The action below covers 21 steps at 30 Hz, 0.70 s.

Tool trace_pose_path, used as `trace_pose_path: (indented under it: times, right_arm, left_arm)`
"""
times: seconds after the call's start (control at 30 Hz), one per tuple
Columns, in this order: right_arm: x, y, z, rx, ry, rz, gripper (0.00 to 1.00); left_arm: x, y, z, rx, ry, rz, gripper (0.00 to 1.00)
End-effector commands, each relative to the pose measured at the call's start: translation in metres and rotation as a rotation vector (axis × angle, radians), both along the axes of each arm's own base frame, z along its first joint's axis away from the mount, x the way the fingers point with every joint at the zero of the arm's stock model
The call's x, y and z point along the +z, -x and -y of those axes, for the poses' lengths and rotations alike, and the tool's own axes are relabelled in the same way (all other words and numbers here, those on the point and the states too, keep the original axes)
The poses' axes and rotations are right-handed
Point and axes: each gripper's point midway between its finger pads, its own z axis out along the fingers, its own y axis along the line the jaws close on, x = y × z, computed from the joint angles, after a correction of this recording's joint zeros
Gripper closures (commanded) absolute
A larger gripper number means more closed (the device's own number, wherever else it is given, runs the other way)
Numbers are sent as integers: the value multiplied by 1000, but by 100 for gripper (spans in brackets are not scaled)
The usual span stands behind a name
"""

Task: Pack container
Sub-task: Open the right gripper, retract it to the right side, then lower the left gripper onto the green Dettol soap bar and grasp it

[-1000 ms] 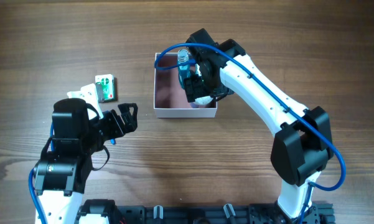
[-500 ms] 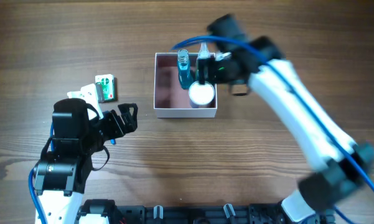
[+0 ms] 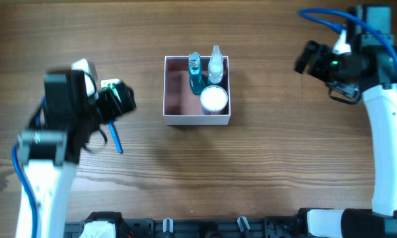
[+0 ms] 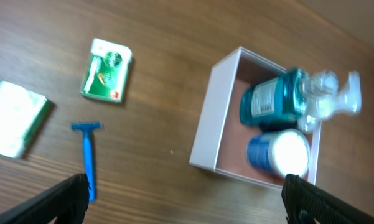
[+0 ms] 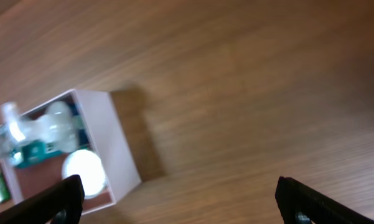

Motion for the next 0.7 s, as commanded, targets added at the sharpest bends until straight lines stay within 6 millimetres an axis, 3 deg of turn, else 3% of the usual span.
trace_pose_path:
  times: [0.0, 0.1, 0.33, 0.47, 0.67]
  right_arm:
    - [-3, 3, 27, -34, 13, -20, 0]
    - [-6, 10, 42, -13, 39, -42, 0]
    - [-5, 9, 40, -7, 17, -36, 0]
    - [-5, 9, 39, 8, 12, -37, 0]
    - [-6, 12, 38, 9, 11, -47, 0]
  left_arm:
    - [-4, -37, -28, 102, -40, -76, 0]
    - [-31, -61, -42, 118, -54, -140, 0]
    - [-115, -96, -62, 87, -99, -298, 0]
    - [-162, -107, -66, 66, -120, -379, 0]
    - [-207, -113, -68, -8, -158, -441, 0]
